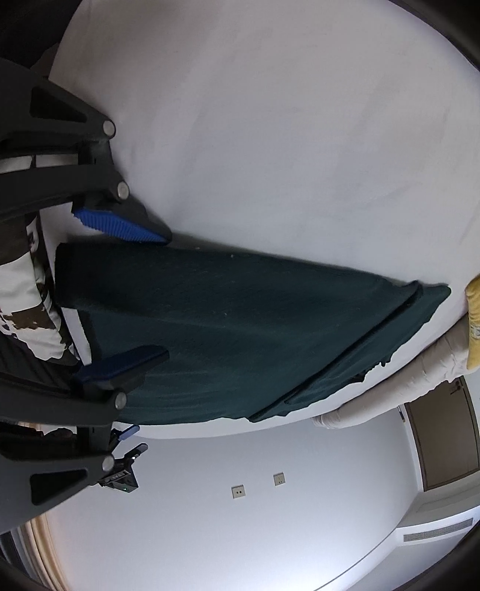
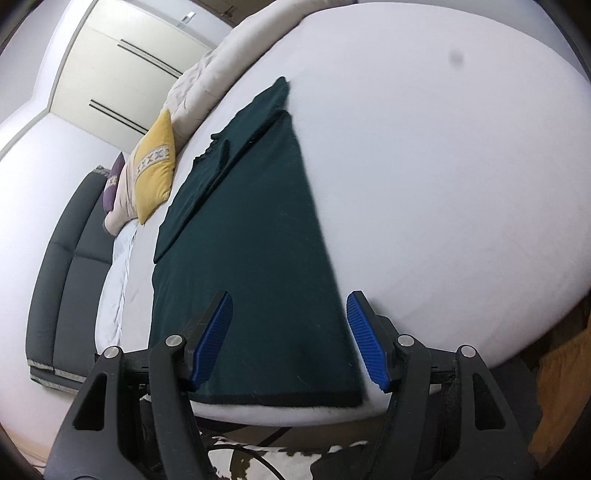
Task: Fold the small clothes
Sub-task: 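Grasp the hem with the left tool while the right tool grasps it too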
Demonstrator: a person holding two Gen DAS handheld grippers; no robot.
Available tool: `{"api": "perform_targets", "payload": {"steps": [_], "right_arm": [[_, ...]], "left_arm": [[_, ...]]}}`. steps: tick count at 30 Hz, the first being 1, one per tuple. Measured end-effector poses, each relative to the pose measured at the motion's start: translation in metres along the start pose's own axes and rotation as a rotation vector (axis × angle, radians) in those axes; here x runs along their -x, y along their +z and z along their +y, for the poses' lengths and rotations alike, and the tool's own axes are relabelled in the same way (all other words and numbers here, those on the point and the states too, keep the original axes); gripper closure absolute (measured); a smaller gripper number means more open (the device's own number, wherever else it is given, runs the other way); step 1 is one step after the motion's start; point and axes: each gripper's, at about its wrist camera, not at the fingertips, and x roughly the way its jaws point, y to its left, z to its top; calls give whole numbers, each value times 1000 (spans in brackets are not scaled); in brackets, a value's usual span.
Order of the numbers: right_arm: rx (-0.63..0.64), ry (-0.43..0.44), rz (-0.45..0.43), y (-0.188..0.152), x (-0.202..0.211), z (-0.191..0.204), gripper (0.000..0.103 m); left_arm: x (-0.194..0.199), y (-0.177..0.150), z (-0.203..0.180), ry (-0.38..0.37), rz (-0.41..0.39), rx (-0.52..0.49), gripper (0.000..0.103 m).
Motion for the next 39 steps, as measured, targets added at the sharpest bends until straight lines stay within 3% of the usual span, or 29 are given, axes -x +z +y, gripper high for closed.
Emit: {"api": "perform_targets", "payload": {"steps": [4, 7, 14, 20, 27, 30, 33, 35, 39], "right_arm": [[-10, -23, 18, -7, 4, -8, 41], [-11, -37, 33, -10, 5, -11, 41], [-25, -90, 46, -4, 4, -10, 44], [-18, -111, 91, -9, 2, -10, 44], [16, -147, 160, -18, -11, -6, 49], [16, -152, 168, -17, -14, -8, 60], [23, -158, 179, -16, -17, -10, 76], [11, -142, 187, -16, -18, -13, 92], [9, -119, 176, -18, -16, -13, 96]], "left_arm": [[-5, -8, -1, 11, 32, -3, 80], [-3, -12, 2, 17, 29, 1, 88], [14, -18, 2, 41, -34, -3, 93], [25, -12, -19, 94, -114, -62, 93], [21, -25, -20, 170, -112, -102, 93], [15, -33, -12, 189, -103, -97, 94], [19, -35, -9, 194, -113, -100, 94], [21, -35, -9, 195, -119, -100, 94], [23, -34, -9, 195, -121, -103, 94]]}}
